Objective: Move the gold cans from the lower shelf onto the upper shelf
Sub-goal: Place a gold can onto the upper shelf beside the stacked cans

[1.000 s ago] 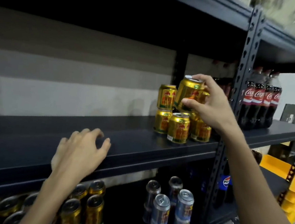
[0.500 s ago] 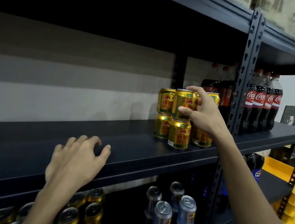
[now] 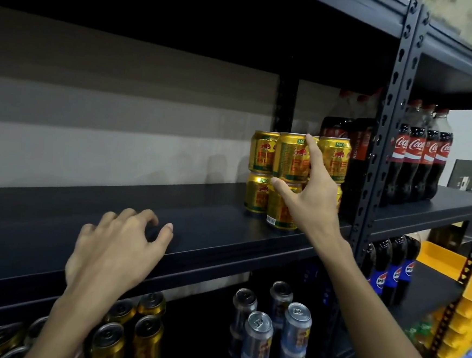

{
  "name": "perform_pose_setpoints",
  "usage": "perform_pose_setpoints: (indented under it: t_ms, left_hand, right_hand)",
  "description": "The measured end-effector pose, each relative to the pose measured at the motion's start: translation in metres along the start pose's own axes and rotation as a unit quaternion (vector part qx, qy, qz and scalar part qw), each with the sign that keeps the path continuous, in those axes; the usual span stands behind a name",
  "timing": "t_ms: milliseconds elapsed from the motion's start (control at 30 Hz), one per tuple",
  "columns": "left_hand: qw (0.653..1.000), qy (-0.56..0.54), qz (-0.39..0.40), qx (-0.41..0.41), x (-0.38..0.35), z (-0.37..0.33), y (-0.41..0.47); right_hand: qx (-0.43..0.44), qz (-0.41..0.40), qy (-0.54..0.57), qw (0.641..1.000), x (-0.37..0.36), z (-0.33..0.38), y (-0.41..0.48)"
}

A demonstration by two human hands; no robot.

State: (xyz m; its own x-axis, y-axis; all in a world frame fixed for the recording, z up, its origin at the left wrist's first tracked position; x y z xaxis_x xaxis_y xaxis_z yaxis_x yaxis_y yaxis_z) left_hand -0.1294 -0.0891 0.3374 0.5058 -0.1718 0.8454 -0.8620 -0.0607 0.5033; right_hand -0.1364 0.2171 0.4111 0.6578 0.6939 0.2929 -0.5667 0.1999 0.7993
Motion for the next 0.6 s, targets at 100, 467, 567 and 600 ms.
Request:
perform_pose_setpoints:
  t_ms: [100, 467, 567, 600]
  left_hand:
    - [1.000, -0.001, 0.004, 0.001, 0.001, -0.001, -0.001]
    - [0.999, -0.010, -0.051, 0.004, 0.012, -0.003, -0.009]
    - [0.989, -0.003, -0.149, -0.016, 0.026, -0.009, -0.020]
    - [0.981, -0.003, -0.189, -0.042, 0.031, -0.013, -0.027]
  right_hand:
    - [0.002, -0.012, 0.003, 1.000, -0.002, -0.004, -0.003]
    - [0.026, -0.048, 0.015, 0.998, -0.002, -0.001, -0.016]
    - [0.049, -0.115, 0.022, 0.992, 0.004, 0.013, -0.041]
    - [0.066, -0.136, 0.037, 0.988, 0.004, 0.020, -0.055]
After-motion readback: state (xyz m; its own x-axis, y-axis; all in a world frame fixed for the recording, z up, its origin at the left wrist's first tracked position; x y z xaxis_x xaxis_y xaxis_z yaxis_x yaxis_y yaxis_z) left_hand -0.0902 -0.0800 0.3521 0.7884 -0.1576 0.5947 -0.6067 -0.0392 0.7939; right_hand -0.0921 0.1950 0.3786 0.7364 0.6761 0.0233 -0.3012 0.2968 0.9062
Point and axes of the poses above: each hand's wrist, its own y-axis towards the middle knuckle, its own x-axis out of the back of the hand, z = x × y, the point moved 9 cm from there along y, towards the middle knuckle
